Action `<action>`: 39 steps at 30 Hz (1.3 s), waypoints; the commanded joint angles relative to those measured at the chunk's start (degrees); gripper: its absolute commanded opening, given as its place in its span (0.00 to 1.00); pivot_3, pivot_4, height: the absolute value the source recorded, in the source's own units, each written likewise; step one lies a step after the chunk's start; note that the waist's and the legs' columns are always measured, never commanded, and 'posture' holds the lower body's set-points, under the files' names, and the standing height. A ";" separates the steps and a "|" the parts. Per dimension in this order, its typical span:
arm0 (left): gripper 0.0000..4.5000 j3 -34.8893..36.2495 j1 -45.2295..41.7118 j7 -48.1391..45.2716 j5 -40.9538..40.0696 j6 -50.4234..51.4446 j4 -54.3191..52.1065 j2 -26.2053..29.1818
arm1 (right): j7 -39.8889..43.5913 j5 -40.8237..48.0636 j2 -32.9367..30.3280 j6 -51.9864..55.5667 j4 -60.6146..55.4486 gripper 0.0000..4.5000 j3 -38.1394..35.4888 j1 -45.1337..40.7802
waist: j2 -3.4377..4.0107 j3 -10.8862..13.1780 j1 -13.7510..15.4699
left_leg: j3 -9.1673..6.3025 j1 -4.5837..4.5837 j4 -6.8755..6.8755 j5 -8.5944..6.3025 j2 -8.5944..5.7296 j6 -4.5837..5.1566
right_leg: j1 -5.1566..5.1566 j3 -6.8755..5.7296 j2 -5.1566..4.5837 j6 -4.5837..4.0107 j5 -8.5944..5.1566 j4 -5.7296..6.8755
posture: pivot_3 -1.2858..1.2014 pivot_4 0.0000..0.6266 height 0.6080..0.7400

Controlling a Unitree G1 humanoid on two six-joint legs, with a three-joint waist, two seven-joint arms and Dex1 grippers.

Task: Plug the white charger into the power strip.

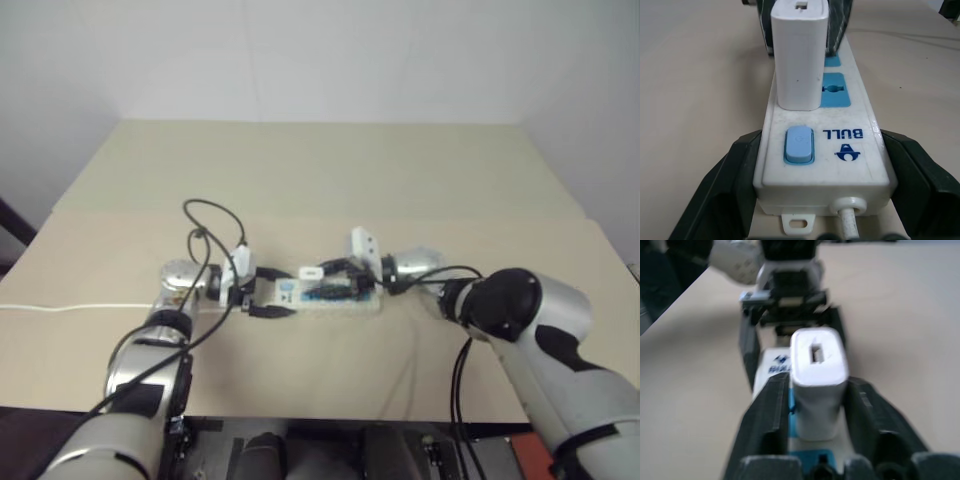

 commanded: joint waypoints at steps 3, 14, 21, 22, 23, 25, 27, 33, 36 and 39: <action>0.73 -0.89 0.05 -0.22 1.30 -0.67 -0.43 -0.60 | 2.66 0.19 -0.29 -1.40 1.68 0.86 -0.35 -0.75 | 0.00 0.00 0.13 | -0.01 -0.03 0.00 0.00 -0.01 0.00 | 0.02 -0.01 0.00 0.01 0.01 -0.20 | 0.52 0.24 1.00; 0.89 -2.06 -0.68 -0.22 1.41 1.29 -0.44 -0.27 | 0.32 0.83 -1.85 -4.07 1.68 1.00 -0.55 -1.01 | 0.00 0.00 0.24 | -0.01 -0.03 -0.02 0.00 -0.01 0.00 | 0.02 -0.01 0.00 0.01 0.01 -0.29 | 0.52 0.24 1.00; 0.99 -3.63 -0.73 -0.23 -1.16 1.31 -1.59 0.58 | -0.14 0.21 -2.93 -6.61 1.68 1.00 -0.48 -0.46 | -0.01 0.02 0.17 | -0.01 -0.08 -0.10 0.00 -0.01 0.00 | 0.00 -0.01 0.00 0.01 0.01 -0.29 | 0.52 0.24 1.00; 0.99 -3.71 -0.69 -0.23 -1.56 0.99 -1.75 0.69 | -0.19 0.29 -3.04 -6.61 1.68 1.00 -0.52 -0.42 | -0.01 0.02 0.14 | -0.01 -0.08 -0.10 0.00 0.00 0.00 | 0.00 -0.01 0.00 0.01 0.01 -0.29 | 0.52 0.24 1.00; 0.99 -3.76 -0.73 -0.23 -1.99 0.83 -1.93 0.85 | -0.30 0.40 -3.19 -6.48 1.68 1.00 -0.52 -0.41 | -0.01 0.02 0.12 | -0.01 -0.08 -0.11 0.00 0.00 0.00 | -0.01 -0.01 0.00 0.01 0.01 -0.29 | 0.52 0.24 1.00; 0.99 -3.77 -0.79 -0.23 -3.31 1.07 -2.58 1.21 | -0.31 0.57 -3.50 -6.32 1.68 1.00 -0.54 -0.38 | -0.02 0.04 0.11 | -0.01 -0.09 -0.11 0.00 0.00 0.00 | -0.01 -0.01 0.00 0.01 0.01 -0.29 | 0.52 0.24 1.00; 0.99 -2.58 -0.90 -0.23 -4.88 1.05 -3.25 1.22 | 0.12 0.61 -3.87 -6.58 1.68 1.00 -0.78 -0.25 | -0.03 0.05 0.03 | -0.01 -0.11 -0.11 0.00 0.00 0.00 | -0.01 -0.02 0.00 0.01 0.01 -0.29 | 0.52 0.24 1.00; 0.99 -6.53 -0.90 -0.23 -9.08 2.23 -8.43 5.81 | 0.39 0.62 -5.31 -7.26 1.68 1.00 -0.77 0.13 | -0.16 0.16 -0.44 | -0.01 -0.14 -0.16 0.00 0.00 0.00 | -0.04 -0.02 0.00 0.01 0.01 -0.34 | 0.52 0.24 1.00; 0.99 -10.07 -0.20 -0.23 -12.15 3.01 -11.63 8.62 | 1.27 0.58 -6.32 -7.82 1.68 1.00 -1.15 0.42 | -0.16 0.16 -0.66 | -0.01 -0.15 -0.21 0.00 0.00 0.00 | -0.04 -0.02 0.00 0.01 0.01 -0.37 | 0.52 0.24 1.00; 0.99 -12.26 0.44 -0.23 -16.47 4.91 -15.12 11.37 | 3.59 0.72 -8.86 -9.18 1.68 1.00 -2.51 0.71 | -0.16 0.17 -0.64 | -0.01 -0.15 -0.23 0.00 0.00 0.00 | -0.04 -0.02 0.00 0.01 0.00 -0.41 | 0.52 0.24 1.00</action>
